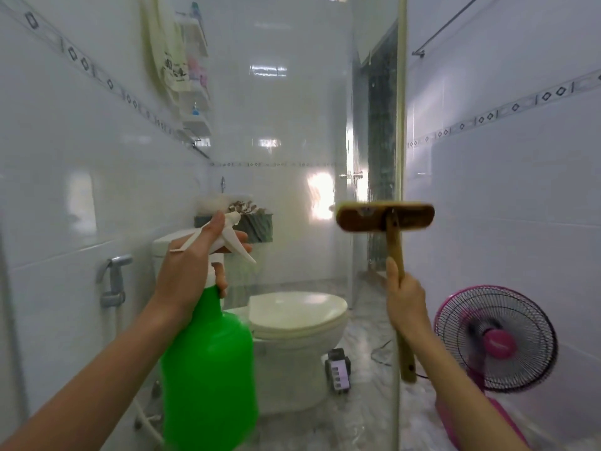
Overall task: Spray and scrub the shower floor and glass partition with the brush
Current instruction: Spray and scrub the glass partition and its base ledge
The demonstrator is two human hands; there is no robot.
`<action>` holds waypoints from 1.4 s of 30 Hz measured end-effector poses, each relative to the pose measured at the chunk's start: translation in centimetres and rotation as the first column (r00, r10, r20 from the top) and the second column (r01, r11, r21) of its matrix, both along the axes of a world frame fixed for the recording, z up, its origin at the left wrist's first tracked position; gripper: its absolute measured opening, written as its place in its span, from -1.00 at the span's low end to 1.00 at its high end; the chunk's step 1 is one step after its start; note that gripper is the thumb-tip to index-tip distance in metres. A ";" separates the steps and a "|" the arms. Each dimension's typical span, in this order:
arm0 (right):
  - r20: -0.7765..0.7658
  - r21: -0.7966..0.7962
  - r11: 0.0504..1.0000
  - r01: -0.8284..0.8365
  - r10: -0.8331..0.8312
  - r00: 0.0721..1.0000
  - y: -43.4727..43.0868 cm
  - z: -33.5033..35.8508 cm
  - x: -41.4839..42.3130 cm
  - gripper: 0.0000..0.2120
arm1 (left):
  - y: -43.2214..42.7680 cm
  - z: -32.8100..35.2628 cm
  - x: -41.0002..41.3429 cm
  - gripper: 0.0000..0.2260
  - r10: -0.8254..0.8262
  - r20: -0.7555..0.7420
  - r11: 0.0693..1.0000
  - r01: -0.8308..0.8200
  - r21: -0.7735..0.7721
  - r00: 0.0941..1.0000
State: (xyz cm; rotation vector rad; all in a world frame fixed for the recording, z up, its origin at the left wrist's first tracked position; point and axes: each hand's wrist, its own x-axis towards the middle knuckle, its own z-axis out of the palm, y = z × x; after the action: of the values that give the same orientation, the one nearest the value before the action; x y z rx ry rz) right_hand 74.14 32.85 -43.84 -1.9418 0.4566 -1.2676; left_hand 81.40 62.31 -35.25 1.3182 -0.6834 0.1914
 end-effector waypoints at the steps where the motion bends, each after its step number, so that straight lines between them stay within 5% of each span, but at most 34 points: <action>1: 0.025 -0.008 1.000 -0.017 0.018 1.000 -0.2 2.8 0.3 -0.51 | 0.1 -0.1 0.0 -0.56 0.003 0.000 1.000 -0.003 -0.001 1.000; 5: 0.073 -0.046 0.999 -0.018 0.022 0.997 -0.8 6.8 0.5 -0.51 | 0.6 -0.6 -0.5 -0.52 0.016 0.004 1.000 -0.016 0.013 1.000; 11: -0.200 -0.152 0.988 0.033 -0.064 0.978 2.2 -4.3 -0.7 -0.56 | 3.0 -0.8 -0.1 -0.57 0.082 0.007 0.996 -0.082 0.021 0.997; 17: -0.199 -0.367 0.925 -0.101 0.028 0.980 6.9 3.2 4.0 -0.59 | 5.2 -0.8 0.7 -0.58 0.150 0.033 0.988 -0.151 0.033 0.988; 24: -0.273 -0.210 0.977 0.024 -0.083 0.958 6.8 -7.3 0.8 -0.39 | 8.2 -1.8 1.8 -0.63 0.193 0.054 0.981 -0.194 0.008 0.980; 30: -0.152 -0.296 0.948 -0.114 0.071 0.986 12.0 2.5 7.0 -0.53 | 9.9 -2.4 2.6 -0.60 0.154 0.011 0.987 -0.153 -0.044 0.988; 37: -0.301 -0.238 0.970 -0.049 -0.026 0.953 10.7 -6.4 3.3 -0.48 | 10.9 -2.1 2.7 -0.64 0.142 0.027 0.988 -0.140 -0.064 0.990; 42: -0.204 -0.328 0.938 -0.115 0.048 0.978 13.4 1.5 7.3 -0.56 | 11.6 -1.9 2.6 -0.61 0.197 0.040 0.980 -0.195 -0.049 0.980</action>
State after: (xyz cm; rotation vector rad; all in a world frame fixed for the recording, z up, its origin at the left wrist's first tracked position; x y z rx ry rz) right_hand 81.40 46.27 -42.34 -2.3628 0.2601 -1.1667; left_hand 84.03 73.87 -37.17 1.3413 -0.5824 0.3946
